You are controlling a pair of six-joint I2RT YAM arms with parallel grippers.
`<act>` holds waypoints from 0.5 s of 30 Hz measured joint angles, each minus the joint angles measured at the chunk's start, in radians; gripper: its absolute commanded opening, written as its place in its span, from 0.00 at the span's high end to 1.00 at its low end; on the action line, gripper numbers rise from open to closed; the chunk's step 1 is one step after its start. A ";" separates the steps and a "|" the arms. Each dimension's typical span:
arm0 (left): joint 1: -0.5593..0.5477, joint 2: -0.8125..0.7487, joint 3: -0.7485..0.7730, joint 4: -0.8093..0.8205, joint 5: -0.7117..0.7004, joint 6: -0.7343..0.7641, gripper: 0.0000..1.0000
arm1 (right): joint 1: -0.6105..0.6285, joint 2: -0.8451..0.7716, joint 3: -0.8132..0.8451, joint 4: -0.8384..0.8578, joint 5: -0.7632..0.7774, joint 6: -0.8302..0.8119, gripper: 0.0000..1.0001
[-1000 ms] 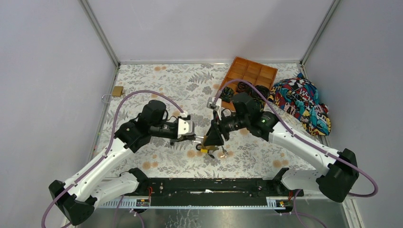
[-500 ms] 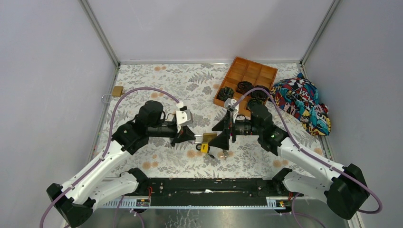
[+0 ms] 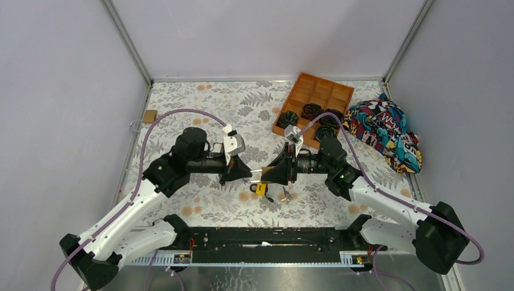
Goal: Lock with the key
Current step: Lock the lock.
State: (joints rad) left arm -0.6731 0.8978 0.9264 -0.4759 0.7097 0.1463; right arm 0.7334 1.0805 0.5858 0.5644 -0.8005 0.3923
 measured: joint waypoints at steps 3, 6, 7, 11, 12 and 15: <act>-0.001 0.000 -0.003 0.018 0.007 -0.031 1.00 | 0.000 0.005 0.000 0.013 0.003 0.014 0.46; -0.001 0.000 -0.003 0.046 0.018 -0.052 1.00 | 0.001 0.006 0.000 0.026 0.008 0.019 0.59; -0.001 -0.001 -0.003 0.052 0.023 -0.058 1.00 | 0.001 0.006 0.000 0.029 0.010 0.021 0.65; 0.004 -0.001 -0.003 0.056 0.011 -0.068 1.00 | 0.006 0.003 0.000 0.052 -0.022 0.035 1.00; 0.006 -0.002 -0.003 0.058 0.023 -0.074 1.00 | 0.006 -0.001 0.000 0.053 -0.024 0.037 1.00; 0.006 -0.007 -0.003 0.064 0.029 -0.088 0.90 | 0.006 -0.006 0.000 0.061 -0.029 0.051 1.00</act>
State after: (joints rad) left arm -0.6670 0.8906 0.9230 -0.4114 0.7383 0.0582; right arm 0.7399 1.0744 0.5854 0.6254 -0.8299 0.4438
